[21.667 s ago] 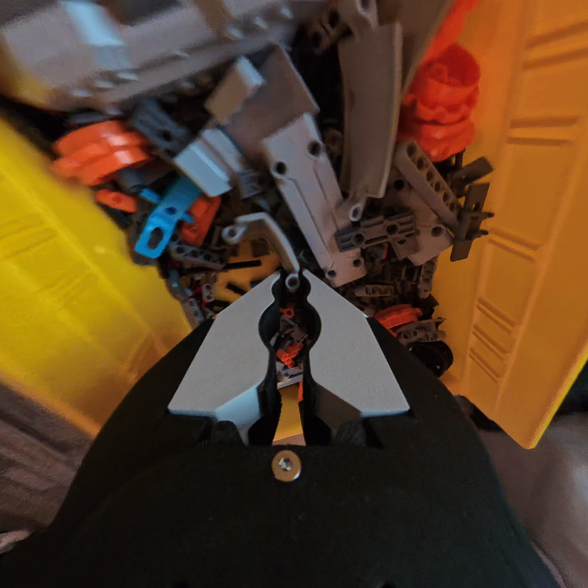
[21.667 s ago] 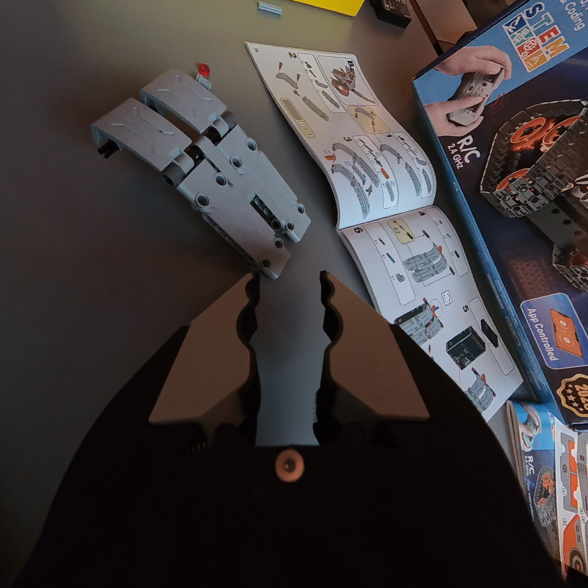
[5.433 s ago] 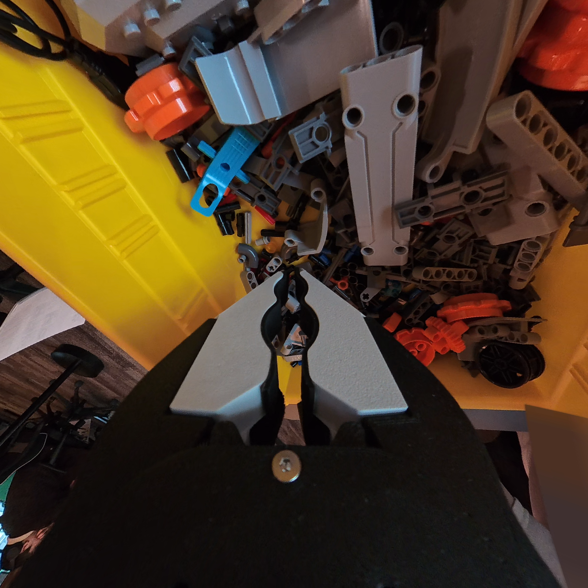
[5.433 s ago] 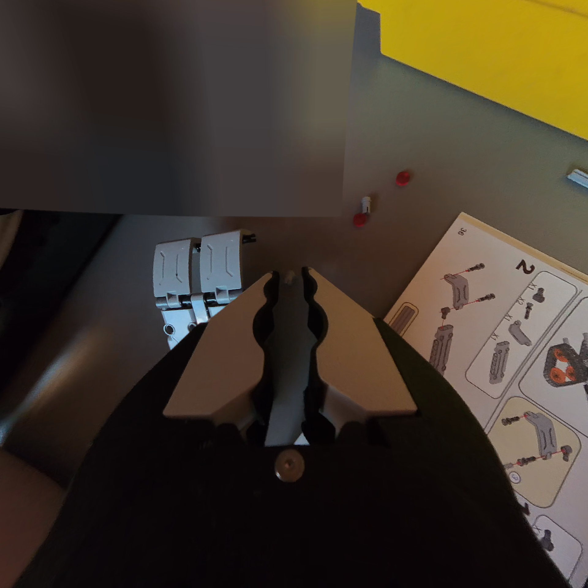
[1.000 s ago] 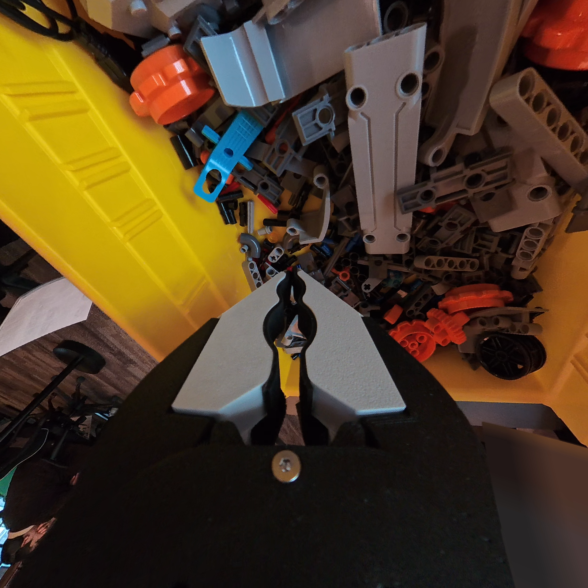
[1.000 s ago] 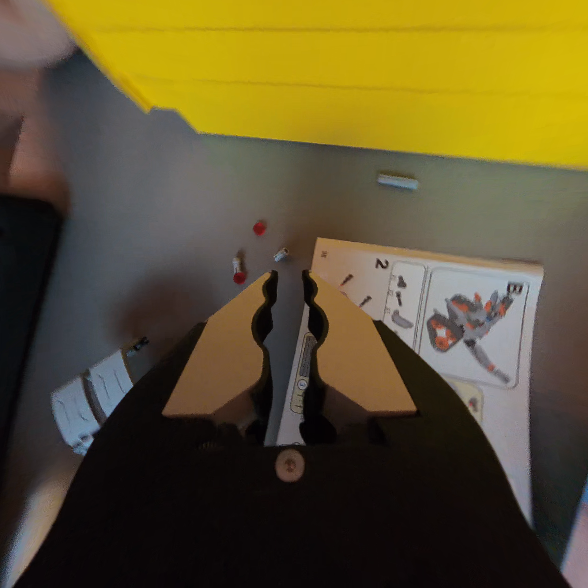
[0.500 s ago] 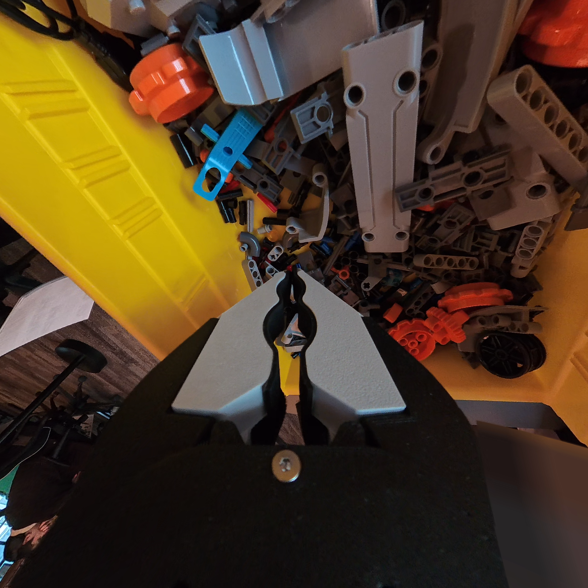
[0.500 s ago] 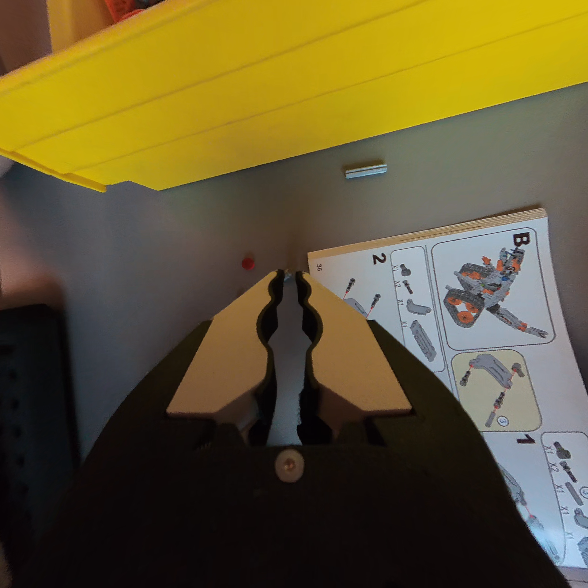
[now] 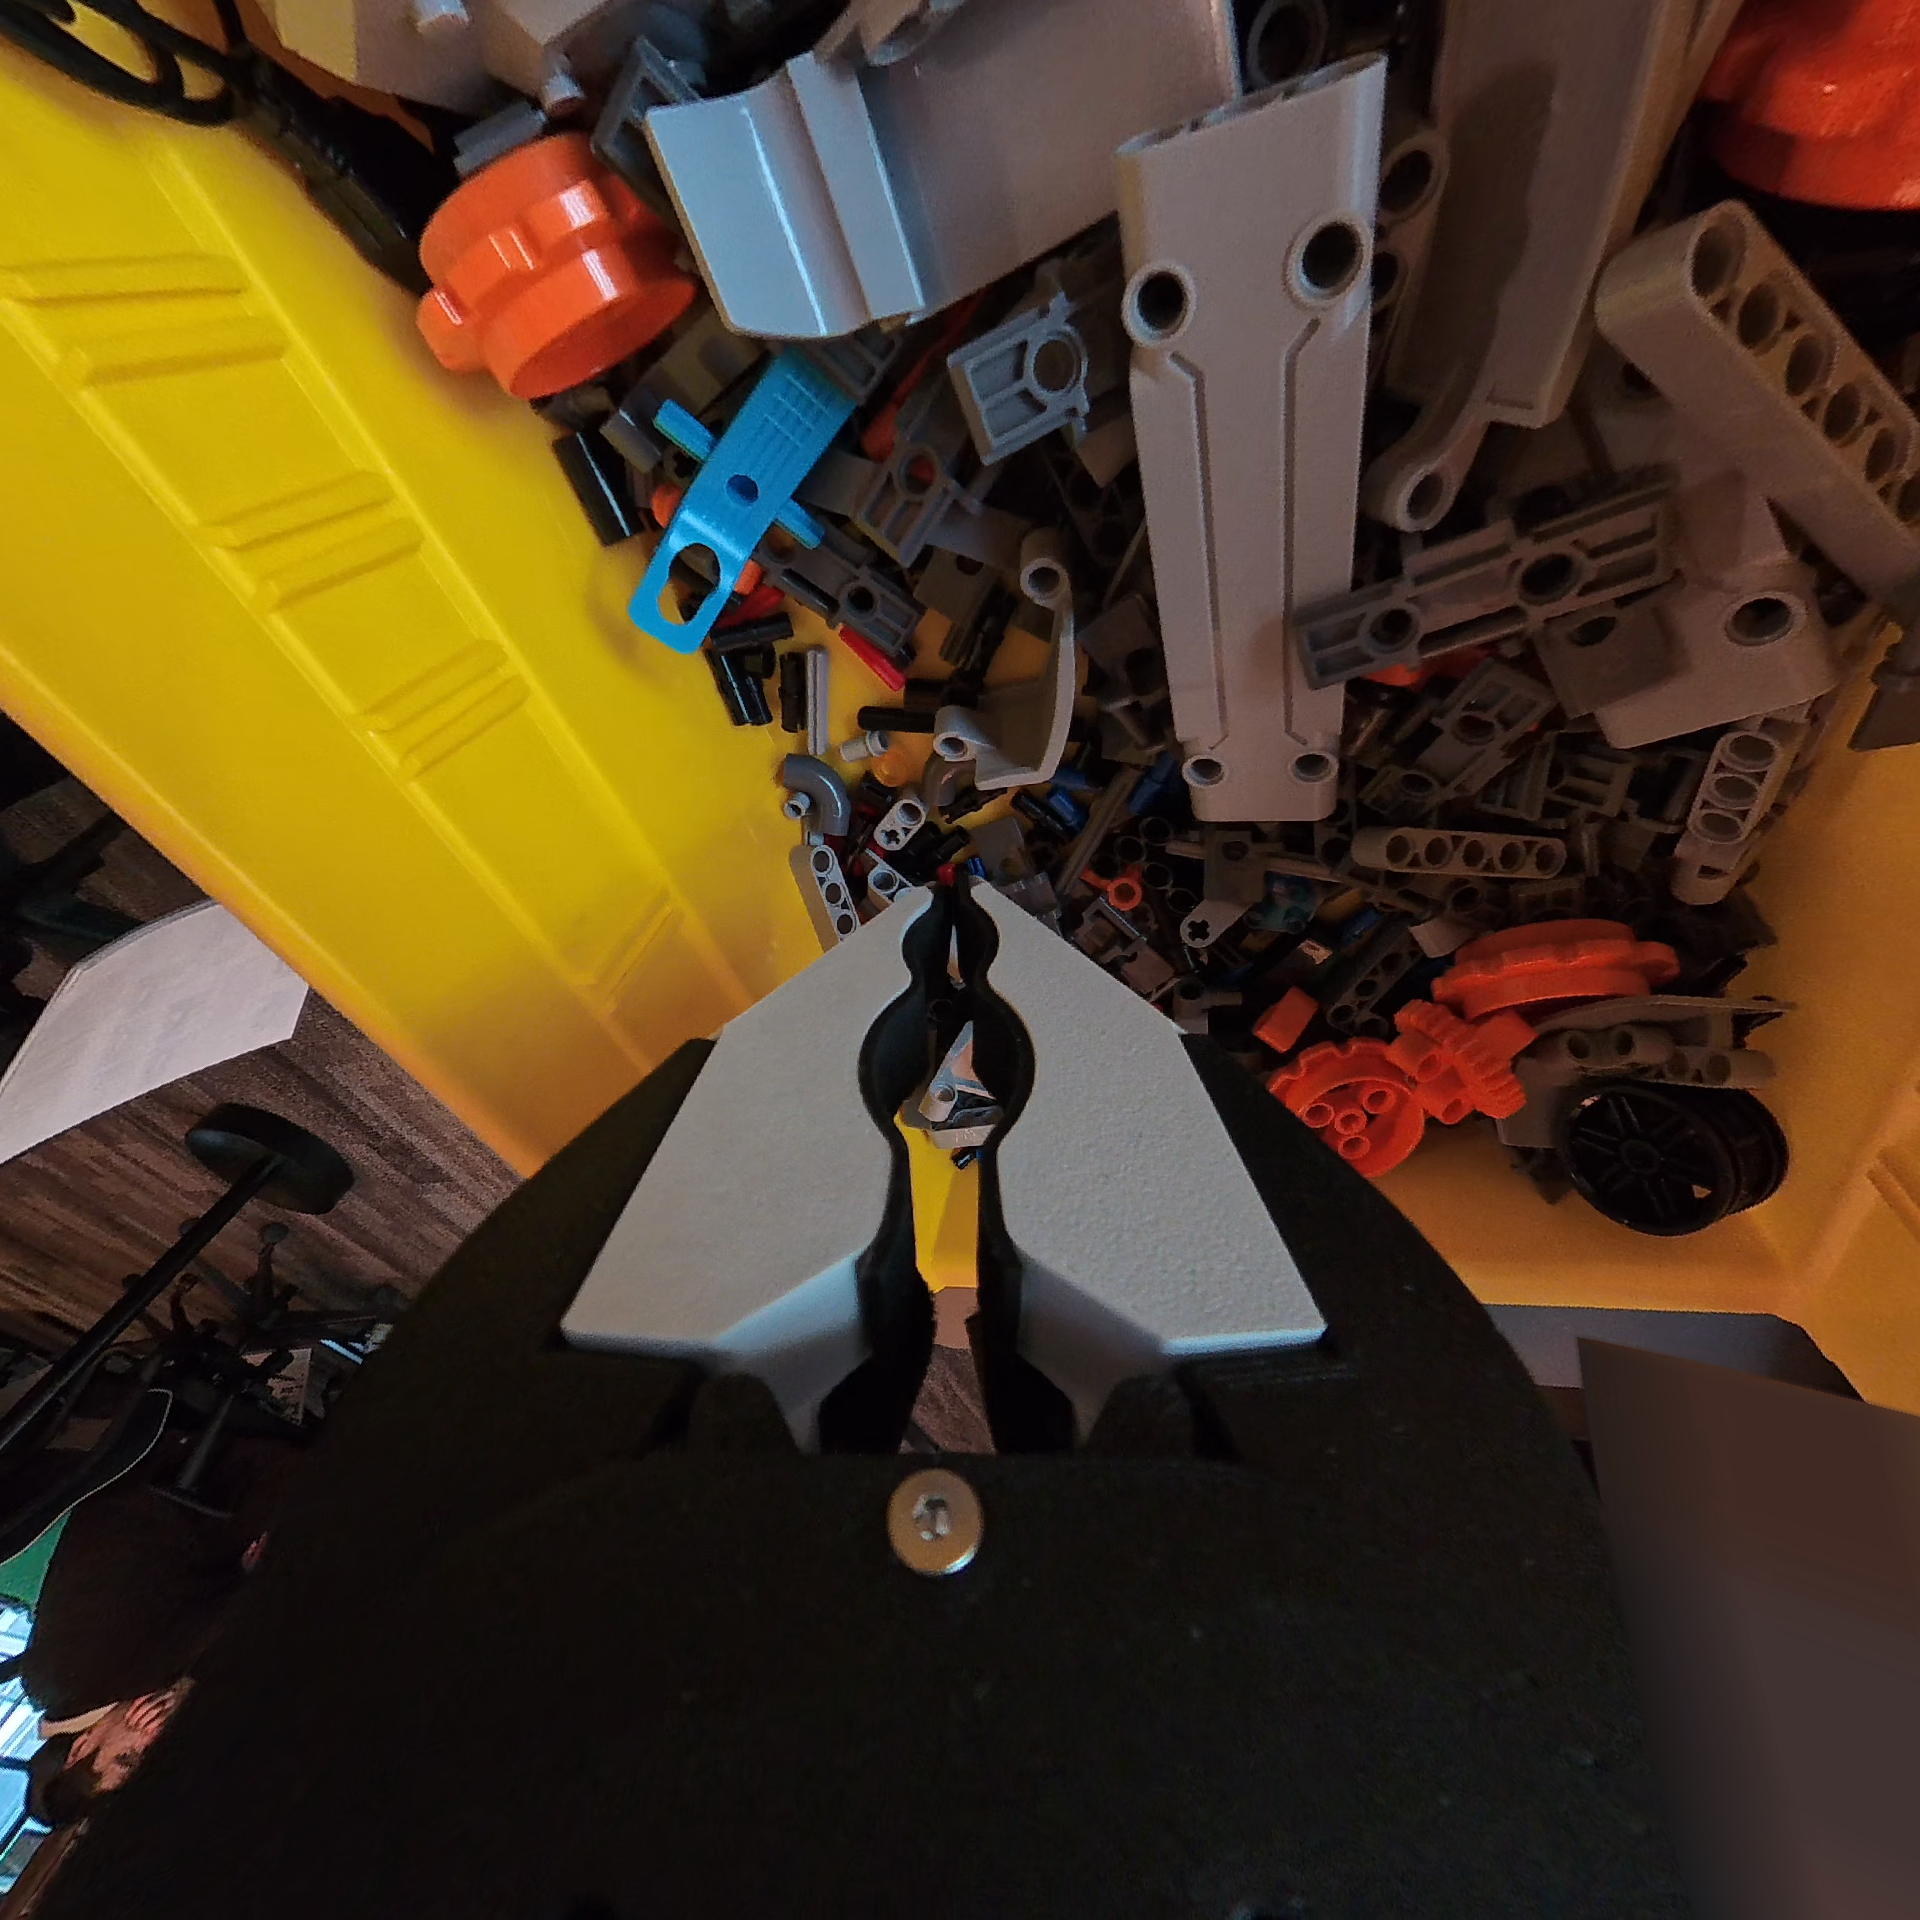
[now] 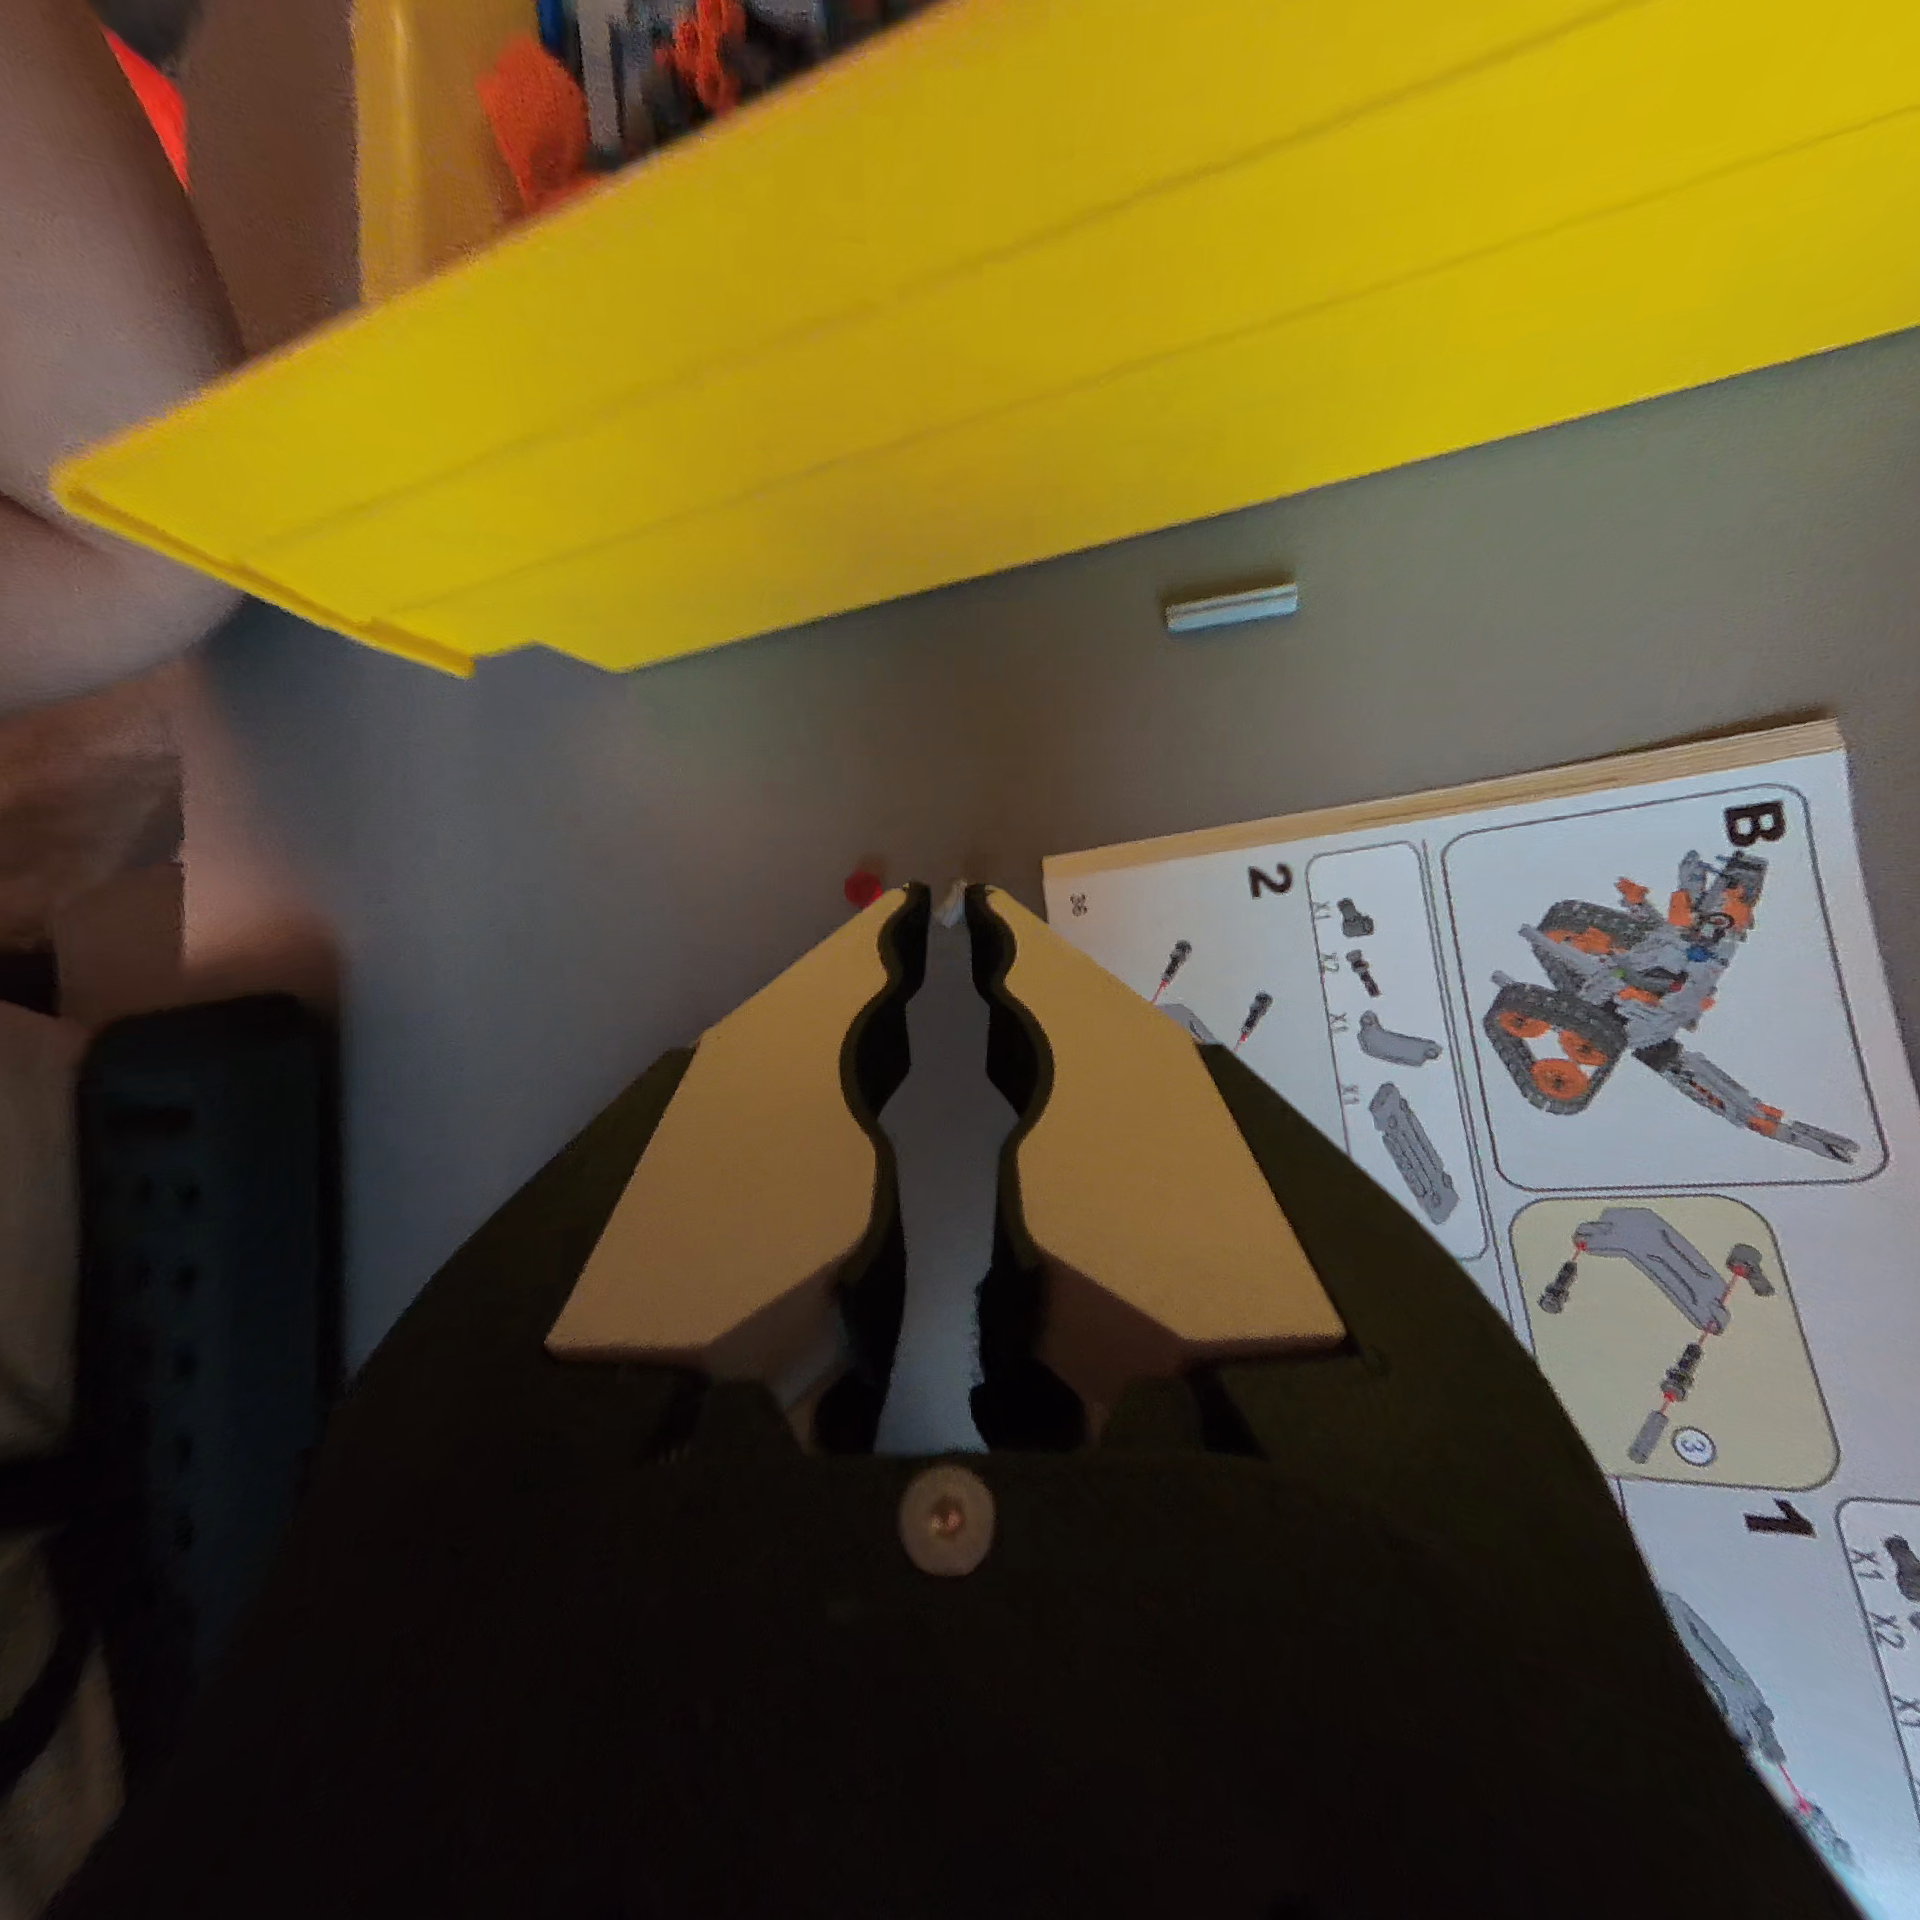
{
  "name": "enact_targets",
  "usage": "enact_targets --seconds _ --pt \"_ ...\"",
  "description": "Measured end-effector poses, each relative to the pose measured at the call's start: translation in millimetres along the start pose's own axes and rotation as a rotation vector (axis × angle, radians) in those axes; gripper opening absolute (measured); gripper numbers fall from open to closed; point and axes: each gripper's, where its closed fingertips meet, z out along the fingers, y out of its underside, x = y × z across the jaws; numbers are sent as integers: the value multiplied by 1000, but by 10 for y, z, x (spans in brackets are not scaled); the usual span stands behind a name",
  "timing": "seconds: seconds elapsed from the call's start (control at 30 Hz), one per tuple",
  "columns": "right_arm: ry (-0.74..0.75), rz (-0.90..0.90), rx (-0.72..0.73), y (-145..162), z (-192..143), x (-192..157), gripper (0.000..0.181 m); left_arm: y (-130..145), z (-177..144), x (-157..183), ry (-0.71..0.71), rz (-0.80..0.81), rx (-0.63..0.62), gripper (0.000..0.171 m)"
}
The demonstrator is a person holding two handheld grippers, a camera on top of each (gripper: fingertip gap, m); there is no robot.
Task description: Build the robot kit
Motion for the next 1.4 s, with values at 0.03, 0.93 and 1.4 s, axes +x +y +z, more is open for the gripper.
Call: enact_targets --seconds 0.03,0.93,1.4 --pt "-9 -18 7 -18 0 -21 7 1 -1 1 0 1 0 0" --pt "101 -9 -76 111 20 90 9 12 -5 5 0 1 -2 0" --pt "141 32 -71 112 35 127 10 20 -16 2 -3 -2 -1 0"
